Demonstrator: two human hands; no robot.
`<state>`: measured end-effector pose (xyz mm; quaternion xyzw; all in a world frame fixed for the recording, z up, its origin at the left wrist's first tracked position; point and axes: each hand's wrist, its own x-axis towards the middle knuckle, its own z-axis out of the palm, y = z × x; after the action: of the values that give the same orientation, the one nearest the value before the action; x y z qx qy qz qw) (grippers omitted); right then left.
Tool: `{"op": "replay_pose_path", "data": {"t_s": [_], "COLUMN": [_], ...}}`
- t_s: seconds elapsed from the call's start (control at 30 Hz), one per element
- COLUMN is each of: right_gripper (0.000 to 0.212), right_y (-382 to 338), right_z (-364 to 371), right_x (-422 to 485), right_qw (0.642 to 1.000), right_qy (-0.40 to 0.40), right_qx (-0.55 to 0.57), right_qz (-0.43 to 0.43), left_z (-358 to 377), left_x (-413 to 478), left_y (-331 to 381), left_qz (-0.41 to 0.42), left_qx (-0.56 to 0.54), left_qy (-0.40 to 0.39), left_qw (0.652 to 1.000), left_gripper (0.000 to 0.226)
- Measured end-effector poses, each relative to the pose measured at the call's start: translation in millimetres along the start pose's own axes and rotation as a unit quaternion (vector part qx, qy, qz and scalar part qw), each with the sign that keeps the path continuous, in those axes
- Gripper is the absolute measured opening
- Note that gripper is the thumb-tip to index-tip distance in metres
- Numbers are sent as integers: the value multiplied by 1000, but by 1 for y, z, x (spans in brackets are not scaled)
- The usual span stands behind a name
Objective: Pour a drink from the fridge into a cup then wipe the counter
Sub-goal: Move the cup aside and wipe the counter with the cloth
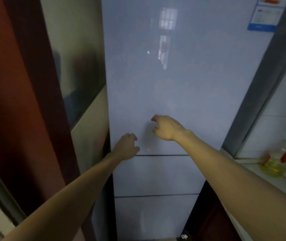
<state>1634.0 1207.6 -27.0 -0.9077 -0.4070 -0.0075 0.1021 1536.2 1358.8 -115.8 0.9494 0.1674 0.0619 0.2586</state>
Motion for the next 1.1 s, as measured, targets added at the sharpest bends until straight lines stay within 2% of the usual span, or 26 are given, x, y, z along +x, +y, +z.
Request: {"op": "replay_pose_path", "data": {"t_s": [0.1, 0.2, 0.3, 0.47, 0.67, 0.83, 1.03, 1.1], "right_gripper": [36, 24, 21, 23, 27, 27, 17, 22], "right_y": [27, 63, 102, 167, 222, 255, 275, 278], "right_z": [1, 8, 16, 26, 23, 29, 27, 25], "right_x": [-29, -67, -115, -206, -332, -444, -567, -601], "right_qw": [999, 998, 994, 978, 950, 925, 894, 883], "right_qy": [22, 7, -4, -22, -28, -20, -3, 4], "right_qx": [-16, -19, -22, -13, -15, 4, 3, 3], "right_qz": [18, 57, 107, 207, 309, 379, 447, 469], "left_z": [9, 26, 48, 88, 143, 193, 245, 260], "left_x": [7, 8, 3, -12, -43, -87, -156, -181], "left_y": [29, 67, 109, 181, 270, 350, 434, 457], "left_qz": [49, 105, 167, 255, 335, 395, 458, 481], "left_qx": [52, 122, 168, 176, 180, 203, 199, 199], "left_qy": [-40, -99, -132, -193, -295, -306, -325, -332], "left_qw": [997, 982, 963, 931, 876, 842, 803, 786], "left_gripper": [33, 23, 25, 27, 27, 29, 30, 29]}}
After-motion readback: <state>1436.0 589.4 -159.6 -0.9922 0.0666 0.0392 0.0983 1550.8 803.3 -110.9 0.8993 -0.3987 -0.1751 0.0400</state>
